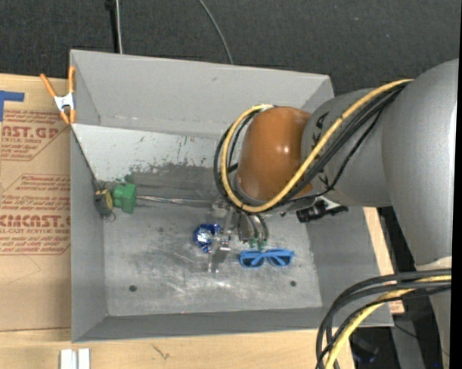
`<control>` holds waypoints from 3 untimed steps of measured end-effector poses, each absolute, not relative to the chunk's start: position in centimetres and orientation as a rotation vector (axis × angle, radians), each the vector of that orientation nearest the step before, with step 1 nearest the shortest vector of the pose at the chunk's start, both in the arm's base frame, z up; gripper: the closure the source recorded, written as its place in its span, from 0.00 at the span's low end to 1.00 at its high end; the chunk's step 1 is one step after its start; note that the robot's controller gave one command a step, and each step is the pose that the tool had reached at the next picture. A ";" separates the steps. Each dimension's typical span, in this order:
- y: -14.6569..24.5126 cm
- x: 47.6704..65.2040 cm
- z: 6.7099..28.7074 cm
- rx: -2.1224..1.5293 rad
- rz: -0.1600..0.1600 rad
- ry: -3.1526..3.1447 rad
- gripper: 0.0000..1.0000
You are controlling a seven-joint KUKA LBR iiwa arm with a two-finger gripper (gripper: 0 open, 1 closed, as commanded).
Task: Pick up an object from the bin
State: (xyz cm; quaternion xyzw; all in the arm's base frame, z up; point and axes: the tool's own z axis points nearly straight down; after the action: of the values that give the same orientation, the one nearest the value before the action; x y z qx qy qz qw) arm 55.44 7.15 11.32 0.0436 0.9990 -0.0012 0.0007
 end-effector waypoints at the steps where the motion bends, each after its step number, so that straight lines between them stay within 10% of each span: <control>1: 4.1 55.4 7.8 0.235 0.001 3.127 0.00; 2: -8.5 57.3 7.6 0.045 0.004 3.145 0.00; 3: -7.5 50.3 7.5 0.373 0.001 3.105 0.00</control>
Offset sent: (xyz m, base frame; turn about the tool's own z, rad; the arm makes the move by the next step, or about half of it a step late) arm -0.0013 -0.0298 -0.0349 0.0611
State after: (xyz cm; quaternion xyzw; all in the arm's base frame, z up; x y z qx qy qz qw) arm 50.27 -7.53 7.54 0.1191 0.9929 0.0005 0.0070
